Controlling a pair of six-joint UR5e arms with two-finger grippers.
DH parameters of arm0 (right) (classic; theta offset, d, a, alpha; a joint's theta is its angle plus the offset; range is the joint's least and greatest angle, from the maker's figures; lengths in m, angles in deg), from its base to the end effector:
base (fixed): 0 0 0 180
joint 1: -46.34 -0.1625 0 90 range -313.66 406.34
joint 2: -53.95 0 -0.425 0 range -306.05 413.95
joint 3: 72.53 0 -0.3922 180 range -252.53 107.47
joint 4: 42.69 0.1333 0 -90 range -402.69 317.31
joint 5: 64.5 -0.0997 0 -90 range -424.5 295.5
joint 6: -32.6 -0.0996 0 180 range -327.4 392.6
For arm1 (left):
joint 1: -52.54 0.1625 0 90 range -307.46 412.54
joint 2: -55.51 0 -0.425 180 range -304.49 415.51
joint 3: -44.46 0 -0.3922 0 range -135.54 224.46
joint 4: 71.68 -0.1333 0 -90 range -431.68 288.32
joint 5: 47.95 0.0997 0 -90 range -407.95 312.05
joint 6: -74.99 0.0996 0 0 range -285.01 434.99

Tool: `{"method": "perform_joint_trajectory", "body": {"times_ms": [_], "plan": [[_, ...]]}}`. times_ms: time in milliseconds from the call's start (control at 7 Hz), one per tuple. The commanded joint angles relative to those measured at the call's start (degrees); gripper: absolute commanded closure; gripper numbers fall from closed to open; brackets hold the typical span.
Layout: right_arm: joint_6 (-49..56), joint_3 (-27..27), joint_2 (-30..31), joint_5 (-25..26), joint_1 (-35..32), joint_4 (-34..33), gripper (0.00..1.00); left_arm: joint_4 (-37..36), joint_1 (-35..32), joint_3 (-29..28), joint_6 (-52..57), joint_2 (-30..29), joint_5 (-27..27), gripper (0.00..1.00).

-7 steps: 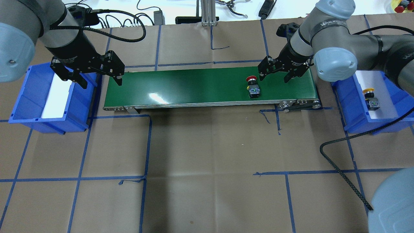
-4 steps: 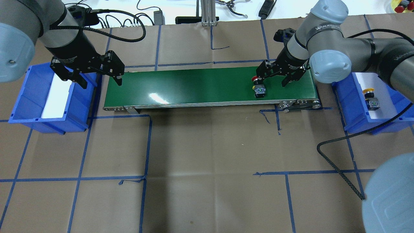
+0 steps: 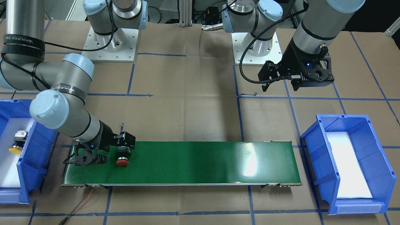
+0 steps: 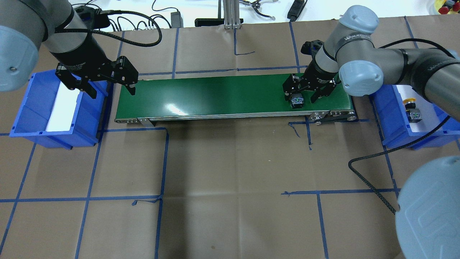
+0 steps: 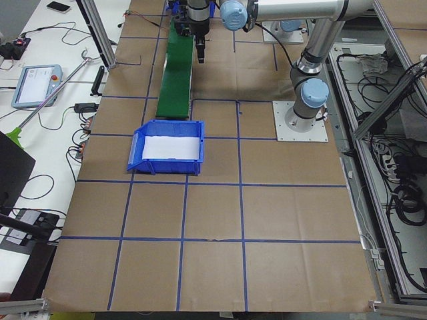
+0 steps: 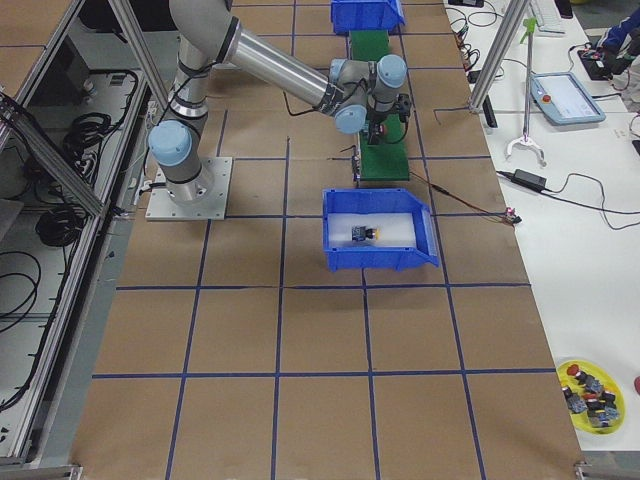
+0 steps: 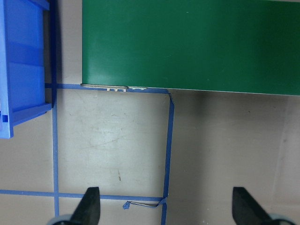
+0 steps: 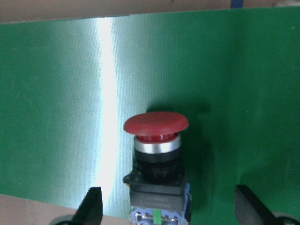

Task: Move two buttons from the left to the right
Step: 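Grasp the arriving red button at the belt end with the right gripper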

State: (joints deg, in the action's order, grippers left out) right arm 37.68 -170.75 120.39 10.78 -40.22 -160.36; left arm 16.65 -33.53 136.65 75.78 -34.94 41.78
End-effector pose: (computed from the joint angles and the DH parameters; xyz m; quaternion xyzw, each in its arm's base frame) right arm 0.1226 -0.6043 0.2423 -0.0096 0.9911 0.0260 0.1303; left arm -0.0997 -0.5011 0.4681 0.0274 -0.9996 -0.0084 0.0027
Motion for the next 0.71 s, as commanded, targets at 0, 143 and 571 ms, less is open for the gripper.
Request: {"method": "perform_joint_trajectory", "body": {"times_ms": [0, 143, 571], "plan": [[0.10, 0.22, -0.96, 3.01, -0.10, -0.02, 0.19, 0.00, 0.03, 0.00, 0.00, 0.00, -0.08, 0.00], [0.10, 0.57, -0.87, 5.21, -0.10, 0.15, 0.45, 0.00, -0.06, 0.00, 0.00, 0.00, -0.08, 0.00], [-0.17, 1.80, 0.00, 5.94, -0.10, 0.33, 0.94, -0.09, -0.06, 0.00, 0.00, 0.00, -0.08, 0.00]]}}
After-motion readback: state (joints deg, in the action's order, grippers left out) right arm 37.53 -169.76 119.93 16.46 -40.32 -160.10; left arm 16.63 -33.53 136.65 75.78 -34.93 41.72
